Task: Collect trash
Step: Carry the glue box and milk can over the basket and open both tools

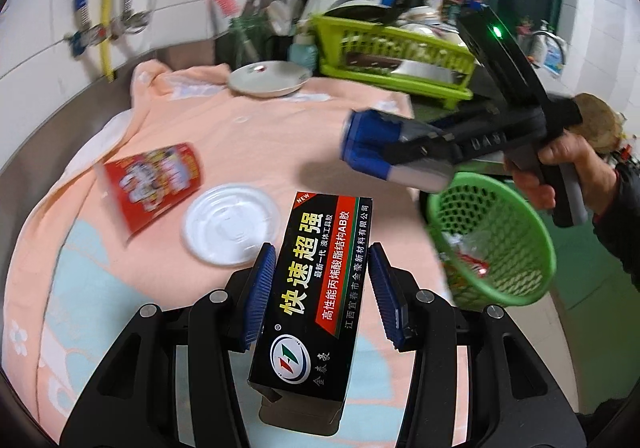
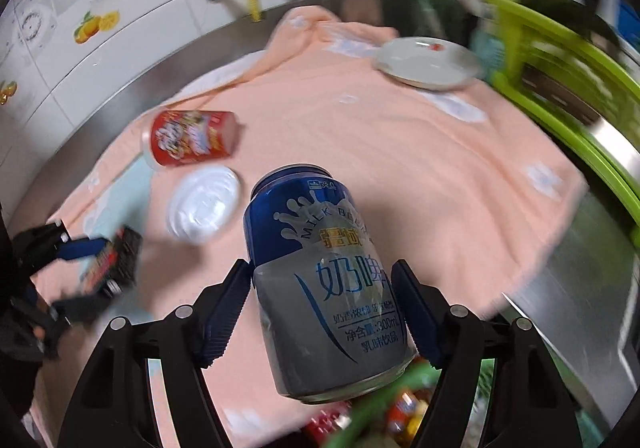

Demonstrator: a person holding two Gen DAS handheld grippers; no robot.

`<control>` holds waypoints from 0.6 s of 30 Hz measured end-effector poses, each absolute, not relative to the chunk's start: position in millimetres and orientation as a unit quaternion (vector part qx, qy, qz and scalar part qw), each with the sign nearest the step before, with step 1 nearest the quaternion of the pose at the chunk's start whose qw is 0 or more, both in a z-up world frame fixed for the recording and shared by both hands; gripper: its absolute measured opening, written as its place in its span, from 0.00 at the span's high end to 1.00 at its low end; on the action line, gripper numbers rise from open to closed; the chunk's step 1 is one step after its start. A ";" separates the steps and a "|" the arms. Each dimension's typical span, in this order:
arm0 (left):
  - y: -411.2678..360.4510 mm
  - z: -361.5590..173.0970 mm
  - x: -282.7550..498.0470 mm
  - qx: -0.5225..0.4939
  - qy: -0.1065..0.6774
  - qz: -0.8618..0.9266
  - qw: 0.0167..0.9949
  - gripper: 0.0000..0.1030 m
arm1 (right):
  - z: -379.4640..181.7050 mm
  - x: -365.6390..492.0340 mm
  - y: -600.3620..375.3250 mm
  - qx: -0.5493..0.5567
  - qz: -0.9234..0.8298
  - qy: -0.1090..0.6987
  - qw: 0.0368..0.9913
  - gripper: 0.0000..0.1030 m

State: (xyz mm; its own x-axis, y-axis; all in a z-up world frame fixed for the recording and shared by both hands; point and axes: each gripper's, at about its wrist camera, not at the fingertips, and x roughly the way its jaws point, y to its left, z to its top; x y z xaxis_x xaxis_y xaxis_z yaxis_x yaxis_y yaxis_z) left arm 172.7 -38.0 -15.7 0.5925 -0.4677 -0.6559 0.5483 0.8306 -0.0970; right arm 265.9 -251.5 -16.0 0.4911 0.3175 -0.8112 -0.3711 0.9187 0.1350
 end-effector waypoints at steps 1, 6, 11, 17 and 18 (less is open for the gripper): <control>-45.2 -14.4 169.8 0.060 0.348 -0.291 0.889 0.54 | -17.3 255.7 -264.5 -0.029 0.187 0.463 0.866 0.32; -86.1 -12.6 156.4 0.065 0.349 -0.325 0.876 0.54 | -37.6 216.5 -328.1 -0.020 0.127 0.483 0.866 0.36; -130.5 -15.0 145.1 0.072 0.354 -0.356 0.862 0.54 | -64.6 187.2 -381.6 0.011 0.081 0.506 0.859 0.38; -193.7 -25.6 135.2 0.090 0.369 -0.386 0.841 0.54 | -72.1 160.1 -414.0 0.024 0.059 0.498 0.865 0.38; -200.8 -27.1 135.5 0.089 0.372 -0.389 0.838 0.54 | -70.6 154.9 -418.8 0.028 0.056 0.494 0.867 0.38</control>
State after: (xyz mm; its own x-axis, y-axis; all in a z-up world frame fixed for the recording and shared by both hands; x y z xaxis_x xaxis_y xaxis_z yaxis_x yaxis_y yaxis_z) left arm 135.5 -200.8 -27.1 0.4209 -0.5857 -0.6926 0.7181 0.6817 -0.1401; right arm 154.9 -418.8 -70.6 0.5053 0.1244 -0.8540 -0.0694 0.9922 0.1034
